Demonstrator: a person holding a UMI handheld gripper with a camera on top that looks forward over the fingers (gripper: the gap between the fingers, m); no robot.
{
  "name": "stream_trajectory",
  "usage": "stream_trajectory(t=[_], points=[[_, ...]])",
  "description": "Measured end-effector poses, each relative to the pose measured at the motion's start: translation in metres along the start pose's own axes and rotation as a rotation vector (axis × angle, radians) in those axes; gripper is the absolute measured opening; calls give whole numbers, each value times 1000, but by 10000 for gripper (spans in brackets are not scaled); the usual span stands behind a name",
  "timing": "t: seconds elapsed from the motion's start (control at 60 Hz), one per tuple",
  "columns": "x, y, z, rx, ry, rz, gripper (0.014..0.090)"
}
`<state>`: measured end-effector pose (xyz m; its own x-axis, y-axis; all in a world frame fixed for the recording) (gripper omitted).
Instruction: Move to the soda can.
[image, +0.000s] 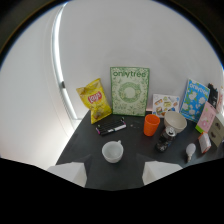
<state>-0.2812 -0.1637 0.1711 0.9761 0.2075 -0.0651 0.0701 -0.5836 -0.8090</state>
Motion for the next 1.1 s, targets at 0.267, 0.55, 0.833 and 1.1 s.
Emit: stream_trajectory(t=[0.267, 0.55, 0.833, 1.1], points=[[38, 45, -7, -41, 31, -17, 848], [151, 65, 14, -47, 150, -47, 852], [218, 50, 78, -21, 180, -19, 852], [227, 45, 106, -33, 158, -12, 850]])
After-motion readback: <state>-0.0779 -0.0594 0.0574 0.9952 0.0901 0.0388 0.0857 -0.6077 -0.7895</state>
